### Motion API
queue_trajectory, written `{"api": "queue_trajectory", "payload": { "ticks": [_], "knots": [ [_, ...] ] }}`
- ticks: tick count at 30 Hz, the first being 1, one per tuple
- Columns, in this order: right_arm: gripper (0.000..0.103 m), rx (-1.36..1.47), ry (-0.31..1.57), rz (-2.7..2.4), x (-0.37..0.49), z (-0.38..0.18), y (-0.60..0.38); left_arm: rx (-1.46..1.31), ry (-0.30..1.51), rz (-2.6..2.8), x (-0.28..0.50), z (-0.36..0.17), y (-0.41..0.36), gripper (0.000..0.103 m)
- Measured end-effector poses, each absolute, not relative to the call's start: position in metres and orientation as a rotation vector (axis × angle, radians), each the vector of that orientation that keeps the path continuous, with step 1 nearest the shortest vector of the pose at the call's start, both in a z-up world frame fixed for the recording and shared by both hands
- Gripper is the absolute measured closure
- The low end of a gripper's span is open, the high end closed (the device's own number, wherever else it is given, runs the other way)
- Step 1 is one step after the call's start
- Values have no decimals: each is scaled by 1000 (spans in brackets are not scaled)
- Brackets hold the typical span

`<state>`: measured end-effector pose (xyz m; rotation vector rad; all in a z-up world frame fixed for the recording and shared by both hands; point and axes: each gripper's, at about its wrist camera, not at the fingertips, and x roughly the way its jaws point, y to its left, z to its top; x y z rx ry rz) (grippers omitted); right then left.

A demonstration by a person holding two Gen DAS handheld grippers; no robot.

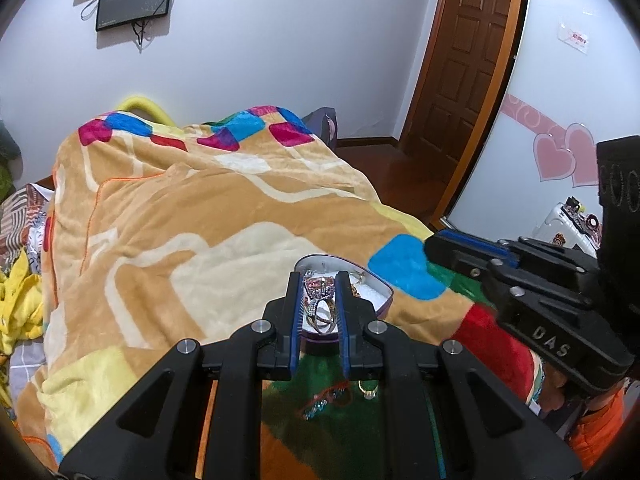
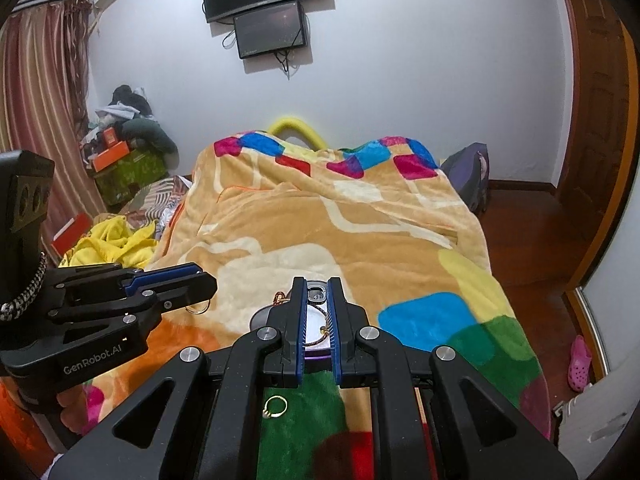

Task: Organize jewelry
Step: 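Carry both silver pieces to the heart tin and lower them inside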

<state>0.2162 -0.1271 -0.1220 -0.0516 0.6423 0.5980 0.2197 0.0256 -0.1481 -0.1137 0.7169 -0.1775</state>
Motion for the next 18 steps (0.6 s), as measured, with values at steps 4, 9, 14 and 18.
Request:
{"api": "queue_trajectory", "payload": {
  "ticks": [4,9,14,18],
  "knots": [
    [94,-57,681,601,228,-136,-122,-134,745,-183,233,-161,27,89],
    [94,-61,734,598,238,-152,-119,-138,783,-186,250,-176,26,89],
    [94,-72,782,595,246,-167,-119,-142,815,-208,261,-189,23,89],
    [94,-68,804,598,249,-172,-120,-146,829,-229,265,-193,20,89]
  ]
}}
